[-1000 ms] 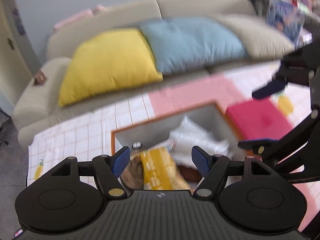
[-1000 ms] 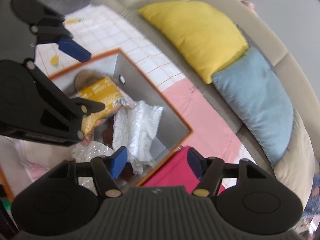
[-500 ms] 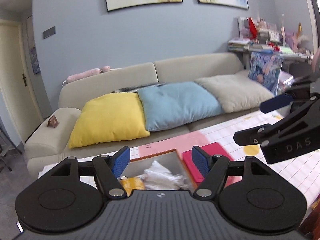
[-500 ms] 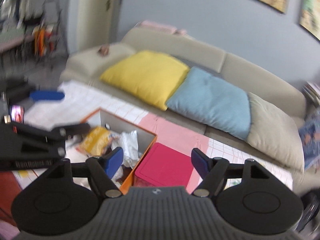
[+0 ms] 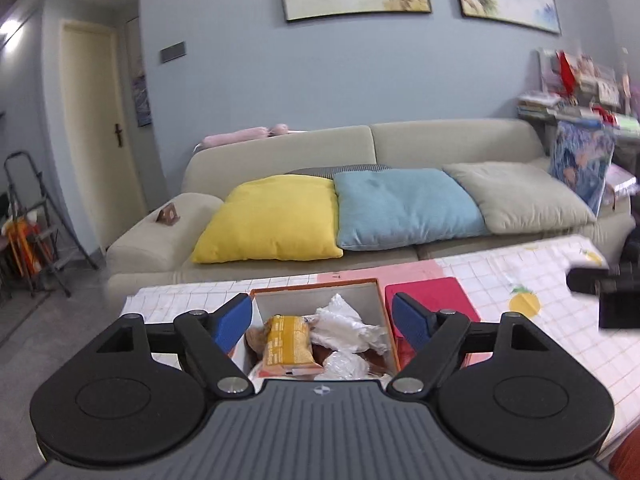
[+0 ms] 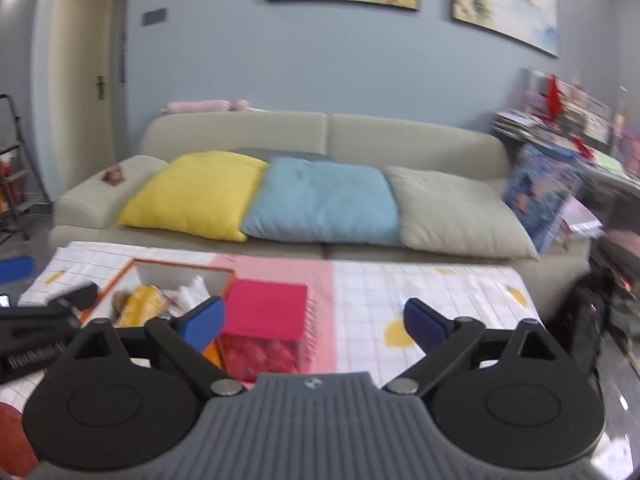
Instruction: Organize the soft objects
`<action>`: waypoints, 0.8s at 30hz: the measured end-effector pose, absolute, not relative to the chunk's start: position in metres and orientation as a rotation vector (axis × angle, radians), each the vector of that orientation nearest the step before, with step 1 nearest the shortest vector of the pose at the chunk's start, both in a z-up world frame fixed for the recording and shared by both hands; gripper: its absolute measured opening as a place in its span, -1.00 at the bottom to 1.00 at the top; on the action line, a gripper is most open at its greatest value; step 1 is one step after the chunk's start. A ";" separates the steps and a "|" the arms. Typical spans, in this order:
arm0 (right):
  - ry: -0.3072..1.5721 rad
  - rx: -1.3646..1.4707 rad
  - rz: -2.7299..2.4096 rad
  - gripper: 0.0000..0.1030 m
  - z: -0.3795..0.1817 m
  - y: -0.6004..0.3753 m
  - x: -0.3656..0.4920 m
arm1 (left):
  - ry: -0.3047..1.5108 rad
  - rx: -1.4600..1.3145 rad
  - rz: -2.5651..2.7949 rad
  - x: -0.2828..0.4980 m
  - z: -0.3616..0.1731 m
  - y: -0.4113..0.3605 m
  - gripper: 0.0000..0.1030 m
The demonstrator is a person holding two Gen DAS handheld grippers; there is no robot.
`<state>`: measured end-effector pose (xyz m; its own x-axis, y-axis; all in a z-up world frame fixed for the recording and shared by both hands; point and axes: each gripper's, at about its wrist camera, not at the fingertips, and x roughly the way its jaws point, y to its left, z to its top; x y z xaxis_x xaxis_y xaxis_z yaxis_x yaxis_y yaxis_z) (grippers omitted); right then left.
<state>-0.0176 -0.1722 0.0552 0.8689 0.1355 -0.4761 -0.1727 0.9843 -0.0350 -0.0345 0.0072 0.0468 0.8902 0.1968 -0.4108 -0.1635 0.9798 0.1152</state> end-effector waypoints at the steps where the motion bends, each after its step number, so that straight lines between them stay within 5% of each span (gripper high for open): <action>1: 0.496 -0.075 0.151 0.90 0.052 -0.175 -0.022 | 0.437 0.052 0.182 -0.039 0.047 0.008 0.85; 24: 0.651 -0.068 0.104 0.90 0.004 -0.170 -0.043 | 0.693 0.051 0.147 -0.057 0.005 -0.011 0.86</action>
